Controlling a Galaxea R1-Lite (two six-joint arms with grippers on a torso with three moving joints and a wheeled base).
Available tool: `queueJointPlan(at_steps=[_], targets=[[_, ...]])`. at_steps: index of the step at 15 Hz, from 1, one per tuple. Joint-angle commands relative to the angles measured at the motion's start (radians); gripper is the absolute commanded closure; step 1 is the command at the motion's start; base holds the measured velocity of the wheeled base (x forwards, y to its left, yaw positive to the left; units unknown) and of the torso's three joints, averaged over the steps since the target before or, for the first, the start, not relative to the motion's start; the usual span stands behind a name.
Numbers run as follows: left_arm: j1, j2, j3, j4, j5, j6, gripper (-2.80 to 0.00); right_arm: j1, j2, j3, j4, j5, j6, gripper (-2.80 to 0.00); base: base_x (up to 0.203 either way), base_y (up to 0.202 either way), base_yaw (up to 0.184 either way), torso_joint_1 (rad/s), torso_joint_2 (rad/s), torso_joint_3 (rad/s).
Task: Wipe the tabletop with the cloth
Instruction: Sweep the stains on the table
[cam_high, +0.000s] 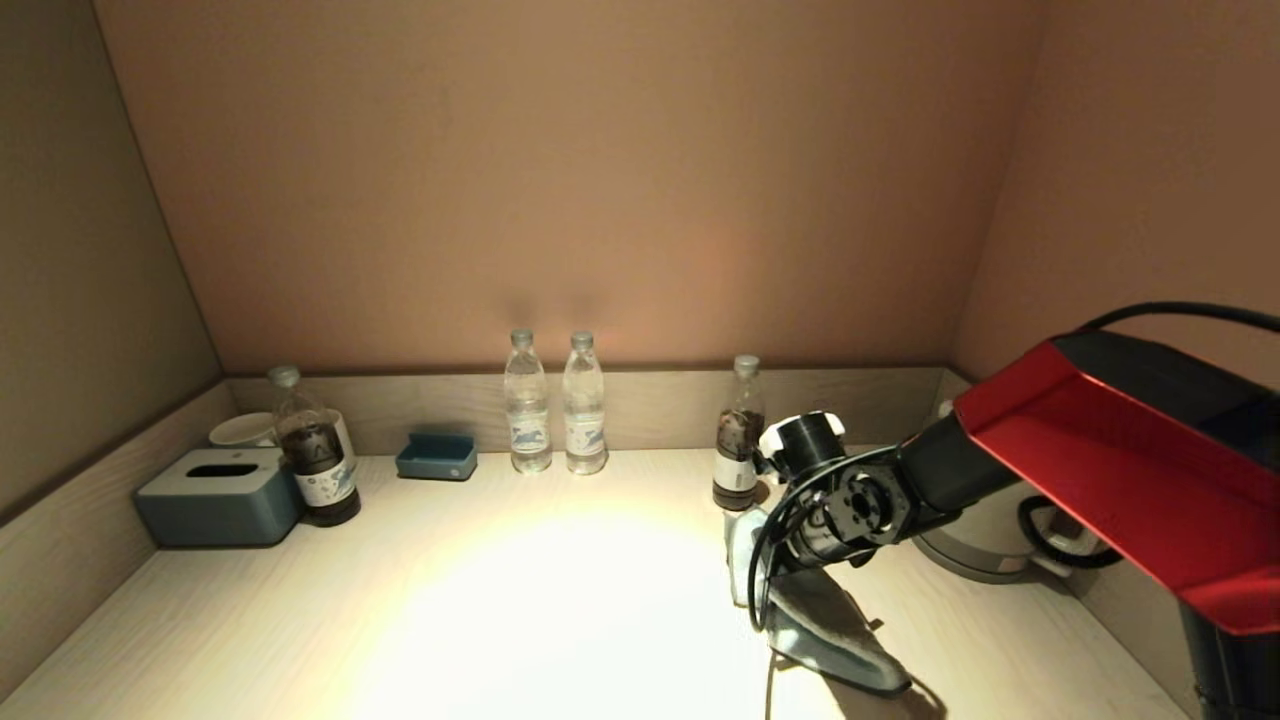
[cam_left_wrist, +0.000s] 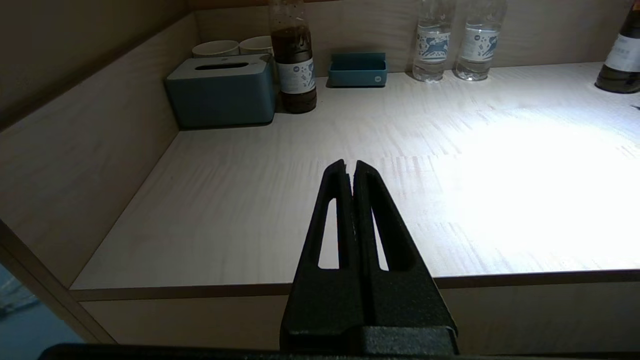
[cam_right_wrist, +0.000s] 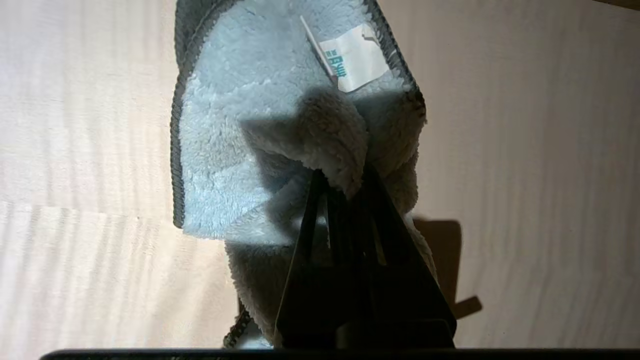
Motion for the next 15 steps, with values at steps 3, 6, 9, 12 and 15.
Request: queueJointPlan(at_steps=[3, 6, 9, 12, 15], targets=[[0.001, 0.000, 0.000, 0.000, 0.000, 0.000, 0.00, 0.077, 0.046, -0.046, 0.000, 0.000, 0.005, 0.00, 0.000, 0.000, 0.000, 0.000, 0.00, 0.000], [0.001, 0.000, 0.000, 0.000, 0.000, 0.000, 0.00, 0.191, 0.038, -0.031, 0.001, 0.000, 0.024, 0.00, 0.000, 0.000, 0.000, 0.000, 0.00, 0.000], [0.001, 0.000, 0.000, 0.000, 0.000, 0.000, 0.00, 0.313, -0.056, 0.071, -0.001, 0.002, 0.057, 0.00, 0.000, 0.000, 0.000, 0.000, 0.00, 0.000], [0.001, 0.000, 0.000, 0.000, 0.000, 0.000, 0.00, 0.420, -0.193, 0.217, -0.002, 0.002, 0.091, 0.00, 0.000, 0.000, 0.000, 0.000, 0.00, 0.000], [0.001, 0.000, 0.000, 0.000, 0.000, 0.000, 0.00, 0.449, -0.254, 0.302, -0.002, 0.000, 0.110, 0.00, 0.000, 0.000, 0.000, 0.000, 0.00, 0.000]])
